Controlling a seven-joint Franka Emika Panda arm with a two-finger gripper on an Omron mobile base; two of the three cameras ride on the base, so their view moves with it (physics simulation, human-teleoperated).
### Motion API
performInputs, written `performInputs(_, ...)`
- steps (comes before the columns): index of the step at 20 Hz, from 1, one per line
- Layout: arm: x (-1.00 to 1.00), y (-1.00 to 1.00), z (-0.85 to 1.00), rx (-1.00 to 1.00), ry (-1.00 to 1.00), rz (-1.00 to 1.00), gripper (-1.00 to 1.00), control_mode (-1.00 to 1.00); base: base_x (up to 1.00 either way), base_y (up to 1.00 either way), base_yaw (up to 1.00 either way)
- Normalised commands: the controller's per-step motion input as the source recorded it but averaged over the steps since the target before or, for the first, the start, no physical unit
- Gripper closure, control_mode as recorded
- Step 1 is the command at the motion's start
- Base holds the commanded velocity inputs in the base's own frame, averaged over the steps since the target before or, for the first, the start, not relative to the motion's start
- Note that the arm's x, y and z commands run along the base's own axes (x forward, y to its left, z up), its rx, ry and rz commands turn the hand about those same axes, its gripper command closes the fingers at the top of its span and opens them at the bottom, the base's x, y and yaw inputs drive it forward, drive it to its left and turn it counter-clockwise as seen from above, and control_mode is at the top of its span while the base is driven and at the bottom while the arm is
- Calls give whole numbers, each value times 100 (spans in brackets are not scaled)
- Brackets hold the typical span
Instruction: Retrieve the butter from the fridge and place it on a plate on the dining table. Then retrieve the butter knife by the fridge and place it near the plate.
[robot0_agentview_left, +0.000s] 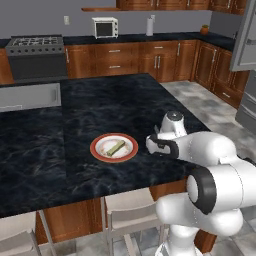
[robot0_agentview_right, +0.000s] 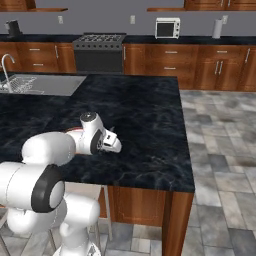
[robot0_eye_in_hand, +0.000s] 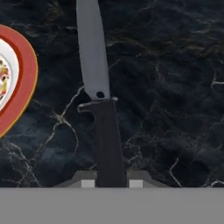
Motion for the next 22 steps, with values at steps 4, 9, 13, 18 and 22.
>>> performInputs(4, 24, 0, -27, 0, 0, 0, 100, -100, 0, 0, 0)
performInputs(9, 24, 0, -22, 0, 0, 0, 100, -100, 0, 0, 0)
performInputs(13, 12, 0, -22, 0, 0, 0, 100, -100, 0, 0, 0)
performInputs(18, 8, 2, -21, 0, 0, 0, 100, -100, 0, 0, 0)
performInputs(22, 8, 5, -21, 0, 0, 0, 100, -100, 0, 0, 0)
